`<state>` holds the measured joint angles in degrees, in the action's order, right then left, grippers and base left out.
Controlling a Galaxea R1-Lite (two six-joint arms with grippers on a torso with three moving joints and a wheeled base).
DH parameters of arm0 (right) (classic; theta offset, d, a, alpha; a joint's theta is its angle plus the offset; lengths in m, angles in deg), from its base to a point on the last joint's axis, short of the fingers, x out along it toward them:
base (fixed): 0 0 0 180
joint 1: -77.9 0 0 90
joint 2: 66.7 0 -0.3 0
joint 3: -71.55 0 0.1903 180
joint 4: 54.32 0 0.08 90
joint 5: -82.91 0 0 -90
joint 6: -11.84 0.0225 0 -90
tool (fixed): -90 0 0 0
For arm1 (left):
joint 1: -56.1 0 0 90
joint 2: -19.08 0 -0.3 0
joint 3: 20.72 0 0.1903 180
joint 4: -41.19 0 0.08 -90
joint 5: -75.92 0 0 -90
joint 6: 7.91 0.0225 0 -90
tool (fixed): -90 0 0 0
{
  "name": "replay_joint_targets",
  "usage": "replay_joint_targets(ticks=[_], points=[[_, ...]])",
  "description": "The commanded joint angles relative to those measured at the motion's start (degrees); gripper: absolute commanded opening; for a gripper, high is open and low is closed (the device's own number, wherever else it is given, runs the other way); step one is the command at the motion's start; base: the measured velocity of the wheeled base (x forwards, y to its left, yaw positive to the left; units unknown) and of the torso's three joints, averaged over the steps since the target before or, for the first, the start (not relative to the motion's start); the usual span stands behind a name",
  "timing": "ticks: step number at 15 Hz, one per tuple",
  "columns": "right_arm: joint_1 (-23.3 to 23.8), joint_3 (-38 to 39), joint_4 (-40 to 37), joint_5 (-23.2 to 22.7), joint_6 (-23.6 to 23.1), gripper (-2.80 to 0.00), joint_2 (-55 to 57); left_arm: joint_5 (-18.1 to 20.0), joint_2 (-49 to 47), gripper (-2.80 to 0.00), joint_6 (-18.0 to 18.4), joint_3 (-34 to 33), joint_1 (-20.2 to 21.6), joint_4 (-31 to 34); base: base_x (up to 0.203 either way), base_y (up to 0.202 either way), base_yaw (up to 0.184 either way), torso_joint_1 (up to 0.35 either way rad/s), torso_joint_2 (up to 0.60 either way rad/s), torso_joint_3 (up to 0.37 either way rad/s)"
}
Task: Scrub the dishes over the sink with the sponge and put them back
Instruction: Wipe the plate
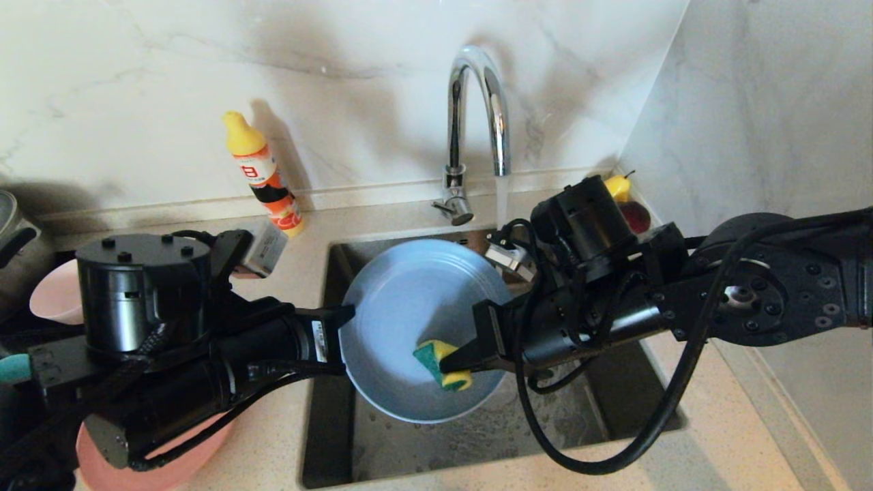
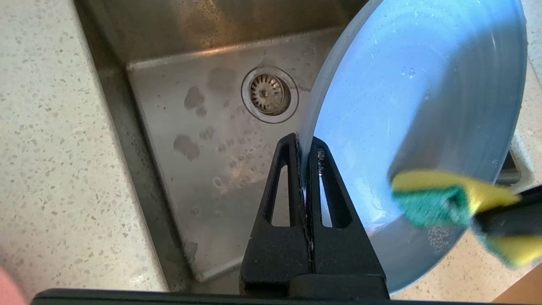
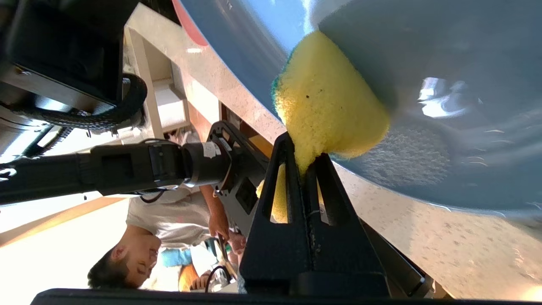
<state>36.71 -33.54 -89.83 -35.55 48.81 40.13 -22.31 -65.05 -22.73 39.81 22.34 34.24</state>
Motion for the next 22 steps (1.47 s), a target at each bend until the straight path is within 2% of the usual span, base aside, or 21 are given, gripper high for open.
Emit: replay_joint_targets(ticks=[1,7,12,16,22], points=[[-1.0,-1.4,0.0,-0.2,0.3,-2.80,1.5,0.0,-0.4,-2.80,-0.1,-0.3,0.0,-0.1,0.000,0.000,0.000,0.000,0.00,0.000],[-3.6,-9.0,-0.2,1.4,0.6,-2.80,5.0,0.2,-0.5,-2.80,-0.1,-0.5,-0.1,0.0,0.000,0.000,0.000,0.000,0.00,0.000],[-1.3,-10.9,-0.7,1.7,0.6,-2.80,4.3,-0.3,0.3,-2.80,-0.2,-0.7,0.0,-0.1,0.000,0.000,0.000,0.000,0.00,0.000],[1.6,-8.9,-1.8,1.7,0.5,-2.80,0.9,-0.3,0.5,-2.80,-0.2,-1.0,0.0,-0.1,0.000,0.000,0.000,0.000,0.00,0.000],[1.5,0.4,-1.8,1.7,-0.5,-2.80,-1.8,-0.3,0.5,-2.80,-0.2,-0.2,0.1,-0.2,0.000,0.000,0.000,0.000,0.00,0.000]])
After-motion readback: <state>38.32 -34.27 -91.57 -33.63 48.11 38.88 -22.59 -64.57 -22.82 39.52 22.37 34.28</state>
